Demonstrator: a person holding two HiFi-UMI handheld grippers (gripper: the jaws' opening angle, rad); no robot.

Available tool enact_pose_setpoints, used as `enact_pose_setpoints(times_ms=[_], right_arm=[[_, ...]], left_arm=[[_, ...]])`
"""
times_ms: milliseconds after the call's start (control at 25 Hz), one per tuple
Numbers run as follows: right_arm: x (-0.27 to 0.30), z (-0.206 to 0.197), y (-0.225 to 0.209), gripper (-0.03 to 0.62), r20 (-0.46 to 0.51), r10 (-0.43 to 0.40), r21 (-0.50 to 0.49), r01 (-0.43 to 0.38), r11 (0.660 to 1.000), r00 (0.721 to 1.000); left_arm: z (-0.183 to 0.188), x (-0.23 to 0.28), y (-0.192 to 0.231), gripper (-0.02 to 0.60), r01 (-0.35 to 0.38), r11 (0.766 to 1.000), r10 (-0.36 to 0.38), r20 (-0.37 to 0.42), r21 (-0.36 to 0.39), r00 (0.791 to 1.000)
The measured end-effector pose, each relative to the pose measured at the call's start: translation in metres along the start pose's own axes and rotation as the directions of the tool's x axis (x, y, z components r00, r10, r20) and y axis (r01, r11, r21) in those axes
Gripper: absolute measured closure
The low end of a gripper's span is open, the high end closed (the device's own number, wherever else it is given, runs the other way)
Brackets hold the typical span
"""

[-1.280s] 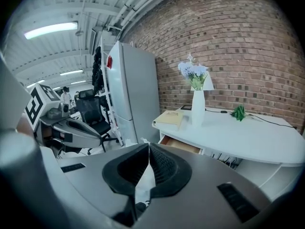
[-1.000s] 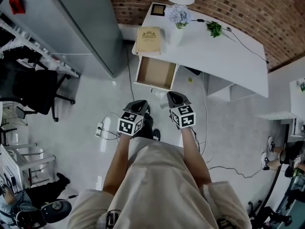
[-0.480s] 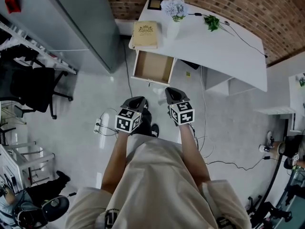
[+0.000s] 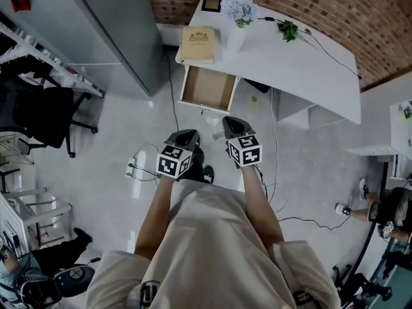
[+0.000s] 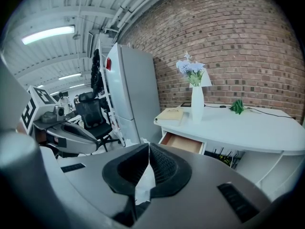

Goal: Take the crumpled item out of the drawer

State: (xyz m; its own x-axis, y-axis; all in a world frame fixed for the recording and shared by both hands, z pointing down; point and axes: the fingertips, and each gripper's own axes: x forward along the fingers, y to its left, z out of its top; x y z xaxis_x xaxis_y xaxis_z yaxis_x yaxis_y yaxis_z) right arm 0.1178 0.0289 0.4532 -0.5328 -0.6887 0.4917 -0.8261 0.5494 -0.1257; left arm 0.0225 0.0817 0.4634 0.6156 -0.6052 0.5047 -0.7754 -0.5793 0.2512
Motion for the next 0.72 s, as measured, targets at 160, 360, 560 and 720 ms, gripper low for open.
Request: enact_pose_setpoints(times_ms=[160, 360, 560, 720], right_arm=[[0.0007, -0.0015, 0.003, 0.562, -0.007, 0.004, -0.006, -0.004, 1.0, 1.0], [0.0011, -0.0002, 0.0027, 0.562, -0.006, 0.002, -0.007, -0.002, 1.0, 1.0], [0.0007, -0.0013, -0.0002, 0.562, -0.006, -0.001, -0.006, 0.001, 1.0, 1.0], [0.0007, -0.001, -0.0009, 0.562, -0.006, -0.005, -0.005, 0.004, 1.0, 1.0]], left_arm=[[-0.0006, -0.0013, -0.0022, 0.566, 0.003, 1.0, -0.003, 0.001, 0.006, 1.0], [0.0019, -0.0022, -0.0006, 0.566, 0.001, 1.0, -0.001, 0.006, 0.005, 1.0], [0.0014, -0.0005, -0.002, 0.566, 0.004, 1.0, -0.004, 0.01, 0.003, 1.0], [0.0017, -0.0011, -0.0014, 0.566, 0.004, 1.0, -0.004, 0.013, 0.002, 1.0]])
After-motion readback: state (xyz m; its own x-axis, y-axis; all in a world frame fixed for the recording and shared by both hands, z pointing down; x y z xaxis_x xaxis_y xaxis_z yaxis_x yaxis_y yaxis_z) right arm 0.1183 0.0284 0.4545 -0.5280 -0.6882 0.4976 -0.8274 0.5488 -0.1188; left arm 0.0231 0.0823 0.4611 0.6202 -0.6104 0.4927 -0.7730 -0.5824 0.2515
